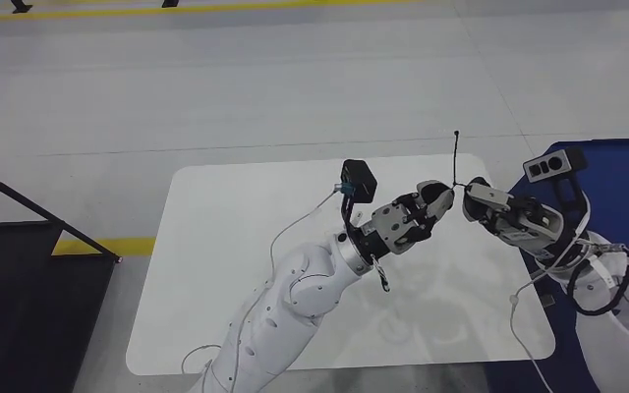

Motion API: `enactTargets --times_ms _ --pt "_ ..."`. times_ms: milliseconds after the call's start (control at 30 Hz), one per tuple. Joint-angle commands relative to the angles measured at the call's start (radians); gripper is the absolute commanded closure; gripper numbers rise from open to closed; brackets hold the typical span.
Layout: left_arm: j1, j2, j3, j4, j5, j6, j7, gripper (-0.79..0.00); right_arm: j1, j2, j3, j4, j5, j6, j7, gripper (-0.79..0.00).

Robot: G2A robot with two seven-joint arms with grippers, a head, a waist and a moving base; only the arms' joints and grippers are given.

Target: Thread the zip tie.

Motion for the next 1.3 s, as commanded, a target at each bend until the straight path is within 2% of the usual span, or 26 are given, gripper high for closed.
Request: enactTargets --times_ms 0,600,867,900,967,1133,1267 --pt "-0.001 0.000 0.001 0.005 0.023 0.004 0.006 0.000 0.004 -0.001 0.002 0.001 0.004 0.003 -0.002 0.000" --pt "-0.027 -0.005 0.007 0.097 0.099 0.023 0.027 0.000 0.027 -0.012 0.040 0.008 0.091 0.014 -0.037 0.000" --pt "-0.027 -0.008 0.015 0.096 0.102 0.026 0.026 0.000 0.021 -0.016 0.038 0.004 0.074 0.024 -0.030 0.000" --pt "-0.026 -0.008 0.014 0.095 0.101 0.028 0.026 -0.139 0.021 -0.016 0.038 0.005 0.073 0.025 -0.030 0.000" --pt "-0.023 -0.008 0.009 0.096 0.101 0.038 0.030 -0.785 0.021 -0.017 0.040 0.002 0.074 0.027 -0.030 0.000" --pt "-0.020 -0.004 -0.028 0.094 0.097 0.056 0.051 -0.785 0.021 -0.019 0.046 -0.004 0.090 0.049 -0.010 0.000" --pt "-0.008 0.010 -0.087 0.029 0.161 0.066 0.067 -0.785 0.022 -0.018 0.047 0.001 0.126 0.105 0.012 0.000"
